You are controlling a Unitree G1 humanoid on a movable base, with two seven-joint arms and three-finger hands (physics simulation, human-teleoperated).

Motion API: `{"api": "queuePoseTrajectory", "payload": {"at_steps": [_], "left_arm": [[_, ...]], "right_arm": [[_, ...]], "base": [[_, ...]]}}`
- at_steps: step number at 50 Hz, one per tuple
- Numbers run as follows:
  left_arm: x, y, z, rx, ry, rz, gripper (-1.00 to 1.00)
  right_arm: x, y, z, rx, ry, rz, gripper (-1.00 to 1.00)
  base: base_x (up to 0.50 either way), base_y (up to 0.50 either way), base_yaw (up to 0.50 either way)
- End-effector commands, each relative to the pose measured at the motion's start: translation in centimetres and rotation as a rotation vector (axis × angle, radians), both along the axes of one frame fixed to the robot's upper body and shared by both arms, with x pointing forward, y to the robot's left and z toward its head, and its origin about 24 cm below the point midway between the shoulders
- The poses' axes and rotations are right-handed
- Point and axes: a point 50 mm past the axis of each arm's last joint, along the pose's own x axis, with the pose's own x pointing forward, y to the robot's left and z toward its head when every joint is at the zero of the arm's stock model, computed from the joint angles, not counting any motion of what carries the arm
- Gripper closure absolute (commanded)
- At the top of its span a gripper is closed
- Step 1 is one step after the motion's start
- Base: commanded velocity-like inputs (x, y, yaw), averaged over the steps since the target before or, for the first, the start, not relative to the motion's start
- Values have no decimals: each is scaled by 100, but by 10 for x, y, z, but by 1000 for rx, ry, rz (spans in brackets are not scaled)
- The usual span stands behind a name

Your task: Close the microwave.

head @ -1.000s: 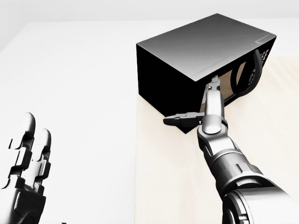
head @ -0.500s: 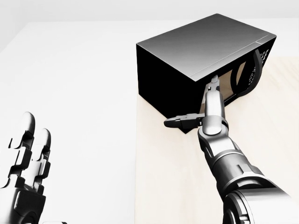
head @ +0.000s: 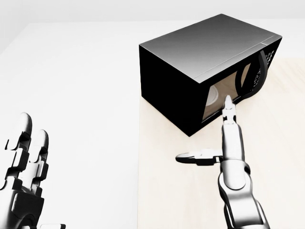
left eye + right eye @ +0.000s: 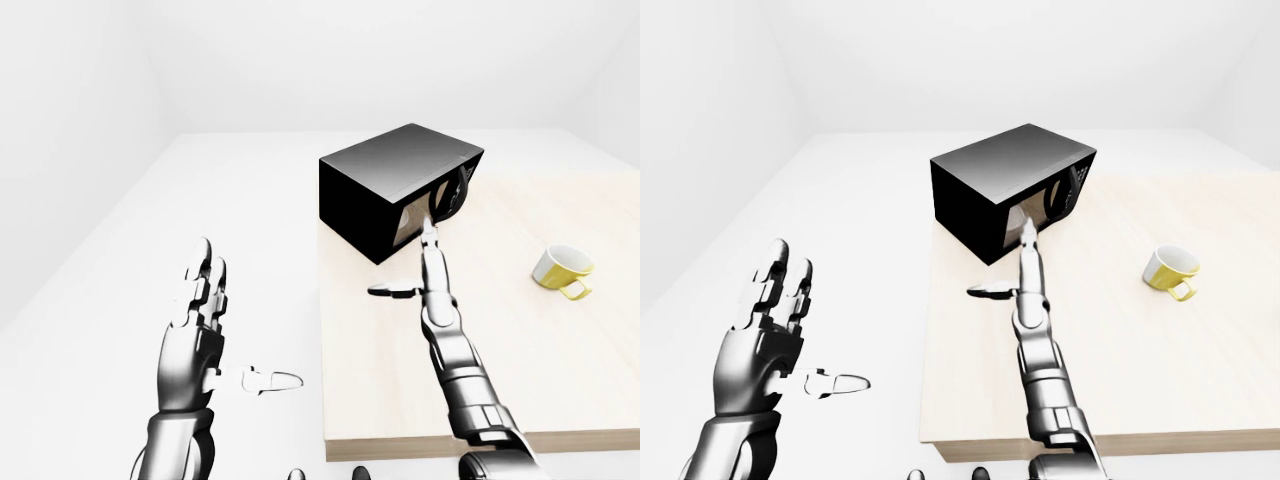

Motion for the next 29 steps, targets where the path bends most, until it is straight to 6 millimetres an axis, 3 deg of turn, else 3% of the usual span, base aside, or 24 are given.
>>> {"api": "queuePoseTrajectory", "payload": {"at_steps": [1,4,7,12,29], "left_arm": [[0,-2,-1,4,6,-2,-100],[0,-2,-1,3,4,-4,-100],[1,-2,0,-3,0,-13,-100],[3,-1,-2,-3,4,-10,-100],[3,-2,-3,-3,9,-14,-100]], "right_arm": [[-107,-19,54,9,-310,-22,-100],[-122,-25,45,28,-305,-19,-100],[-126,-24,64,45,-345,-20,-100],[-121,-19,55,31,-324,1,-100],[-121,-15,52,28,-318,17,-100]], "base": [[0,0,0],[0,0,0],[0,0,0],[0,0,0],[0,0,0]]}}
